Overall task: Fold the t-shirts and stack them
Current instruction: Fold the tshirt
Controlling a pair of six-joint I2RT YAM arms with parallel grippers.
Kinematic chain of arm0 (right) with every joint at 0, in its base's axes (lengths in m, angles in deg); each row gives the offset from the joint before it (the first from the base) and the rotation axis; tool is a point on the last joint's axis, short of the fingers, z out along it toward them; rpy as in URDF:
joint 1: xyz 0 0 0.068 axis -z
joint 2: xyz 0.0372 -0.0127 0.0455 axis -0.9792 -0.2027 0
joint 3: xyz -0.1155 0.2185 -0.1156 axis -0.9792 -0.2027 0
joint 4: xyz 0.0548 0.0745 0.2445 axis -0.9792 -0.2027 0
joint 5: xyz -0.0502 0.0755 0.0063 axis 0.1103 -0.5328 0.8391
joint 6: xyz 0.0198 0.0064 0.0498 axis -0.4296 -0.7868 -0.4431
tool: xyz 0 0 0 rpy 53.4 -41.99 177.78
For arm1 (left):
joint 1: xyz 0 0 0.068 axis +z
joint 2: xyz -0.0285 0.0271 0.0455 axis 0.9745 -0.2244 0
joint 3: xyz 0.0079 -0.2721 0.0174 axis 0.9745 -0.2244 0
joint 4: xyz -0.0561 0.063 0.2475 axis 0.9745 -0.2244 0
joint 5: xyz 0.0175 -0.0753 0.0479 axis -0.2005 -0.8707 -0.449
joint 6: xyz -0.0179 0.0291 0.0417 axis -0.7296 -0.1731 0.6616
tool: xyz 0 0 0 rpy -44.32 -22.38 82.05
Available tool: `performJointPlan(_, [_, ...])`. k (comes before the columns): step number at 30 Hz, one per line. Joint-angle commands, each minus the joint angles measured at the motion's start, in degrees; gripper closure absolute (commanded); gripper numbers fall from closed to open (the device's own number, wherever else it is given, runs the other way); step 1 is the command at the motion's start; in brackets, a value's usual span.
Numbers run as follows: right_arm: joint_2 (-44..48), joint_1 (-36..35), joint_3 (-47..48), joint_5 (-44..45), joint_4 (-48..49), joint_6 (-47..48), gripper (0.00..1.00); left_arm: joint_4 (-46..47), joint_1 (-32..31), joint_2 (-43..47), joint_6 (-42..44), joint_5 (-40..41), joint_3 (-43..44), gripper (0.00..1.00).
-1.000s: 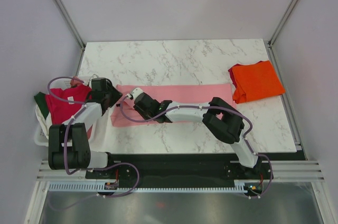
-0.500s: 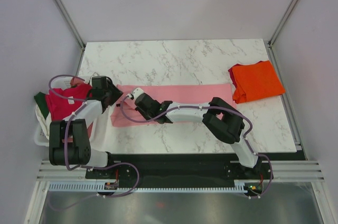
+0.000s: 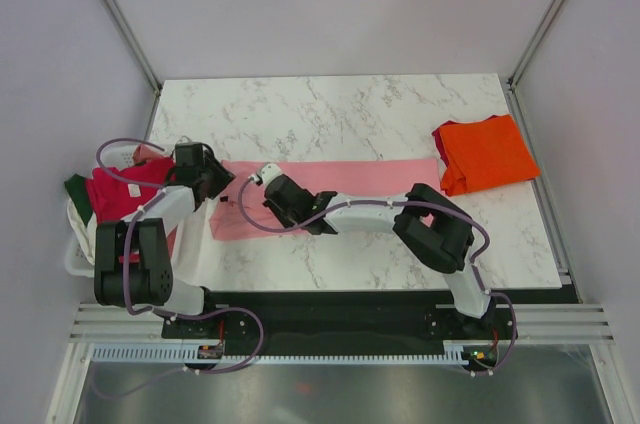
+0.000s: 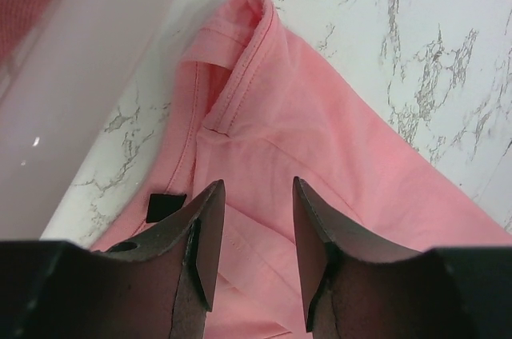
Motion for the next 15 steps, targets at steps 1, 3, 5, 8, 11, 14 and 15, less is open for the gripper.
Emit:
performJointPlan(1, [3.0,0.8,-0.3,-0.8,2.4,-1.4,1.0,-4.7,1.9,-1.5,0.5,1.9,-1.8,0.53])
performJointPlan(3, [3.2,1.4,-0.5,-1.3,2.6,-1.9,1.0,-4.7,1.7,-0.7,0.4,1.8,-2.4,0.53])
performJointPlan(5, [3.9,2.4,-0.9,-2.3,2.9,-2.9,1.0,-4.7,1.8,0.0,0.4,1.8,-3.0,0.53])
performJointPlan(8, [6.0,4.1,-2.5,-4.5,5.3,-4.1,1.0,-5.2,1.7,1.7,0.4,0.3,-4.0,0.53])
performJointPlan(11, [9.9,4.9,-6.0,-5.6,7.5,-4.4,1.0,-6.4,1.6,3.9,0.8,-0.3,-4.2,0.53])
performJointPlan(14, [12.7,4.9,-8.9,-6.9,8.5,-4.6,1.0,-8.7,1.1,7.1,1.7,-0.4,-3.7,0.54])
performJointPlan(15, [13.1,4.9,-9.3,-7.7,8.5,-5.0,1.0,-9.4,0.9,8.1,1.8,-0.2,-3.7,0.54])
